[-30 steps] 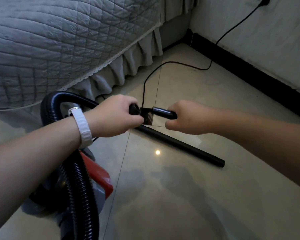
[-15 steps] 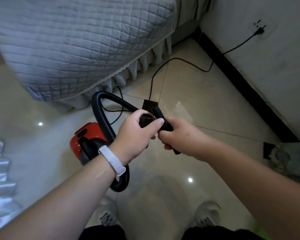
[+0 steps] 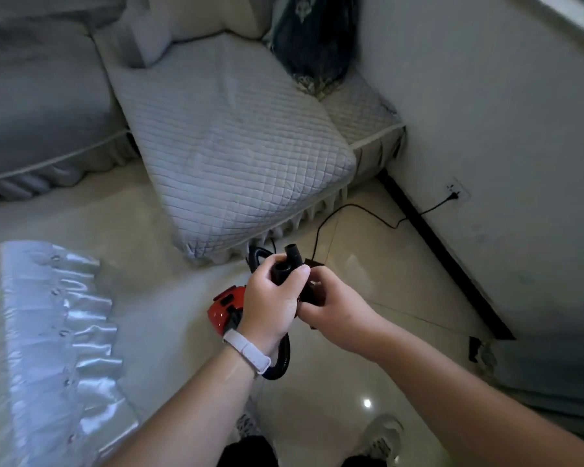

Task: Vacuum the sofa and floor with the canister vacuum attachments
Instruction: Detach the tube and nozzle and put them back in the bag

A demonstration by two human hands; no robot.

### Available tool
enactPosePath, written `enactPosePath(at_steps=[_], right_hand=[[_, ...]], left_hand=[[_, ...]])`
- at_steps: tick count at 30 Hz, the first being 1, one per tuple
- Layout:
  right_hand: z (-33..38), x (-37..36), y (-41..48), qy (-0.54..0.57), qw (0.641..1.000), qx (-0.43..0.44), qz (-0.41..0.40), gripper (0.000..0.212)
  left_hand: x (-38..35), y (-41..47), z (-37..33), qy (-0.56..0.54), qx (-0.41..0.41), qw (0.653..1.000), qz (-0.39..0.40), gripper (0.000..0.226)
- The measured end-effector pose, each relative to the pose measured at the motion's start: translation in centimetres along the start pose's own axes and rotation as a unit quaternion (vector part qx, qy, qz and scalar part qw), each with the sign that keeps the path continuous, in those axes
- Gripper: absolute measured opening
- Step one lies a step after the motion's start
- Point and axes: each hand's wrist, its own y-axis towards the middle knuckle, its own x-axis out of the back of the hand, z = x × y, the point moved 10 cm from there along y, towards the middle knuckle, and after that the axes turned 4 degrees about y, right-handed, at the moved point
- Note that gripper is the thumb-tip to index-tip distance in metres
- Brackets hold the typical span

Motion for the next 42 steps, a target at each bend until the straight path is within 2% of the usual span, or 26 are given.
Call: enactPosePath(at_steps=[6, 11, 14, 17, 22, 25, 31, 37, 42], right_hand=[[6.9, -3.0, -4.2, 0.013, 0.999, 0.036, 0.038, 0.030], [10.4, -7.4, -7.7, -0.015, 0.988, 0.078, 0.132, 0.018], [11.7, -11.0, -10.6, -0.066, 0.971, 0.108, 0.204, 0.017], [12.4, -14.5, -14.0, -0.125, 0.946, 0.143, 0.263, 0.002], [13.5, -20.9, -19.0, -0.185, 0.908, 0.180, 0.331, 0.007], [14.0, -24.8, -21.8, -0.212, 0.891, 0.197, 0.351, 0.009], [15.3, -33.4, -24.9, -0.248, 0.880, 0.208, 0.348, 0.013], [16.6, -45.8, -28.0, -0.275, 0.874, 0.206, 0.343, 0.019], [18.0, -54.4, -30.6, -0.262, 0.880, 0.190, 0.348, 0.018]], left_hand=[[6.1, -4.4, -6.0, -0.068, -0.008, 0.995, -0.066, 0.023], [11.6, -10.5, -7.5, -0.083, 0.014, 0.983, -0.163, 0.005], [14.8, -15.9, -6.6, -0.120, 0.038, 0.963, -0.238, 0.009], [17.2, -21.2, -5.3, -0.156, 0.053, 0.942, -0.293, 0.023], [21.1, -29.0, -4.3, -0.233, 0.043, 0.901, -0.362, 0.025], [24.1, -32.8, -3.8, -0.246, 0.030, 0.888, -0.388, 0.012], [31.6, -37.3, -0.9, -0.275, 0.019, 0.872, -0.405, 0.016], [42.7, -42.1, 3.6, -0.293, 0.037, 0.854, -0.429, 0.021], [51.0, -45.5, 6.2, -0.289, 0.041, 0.855, -0.429, 0.022]])
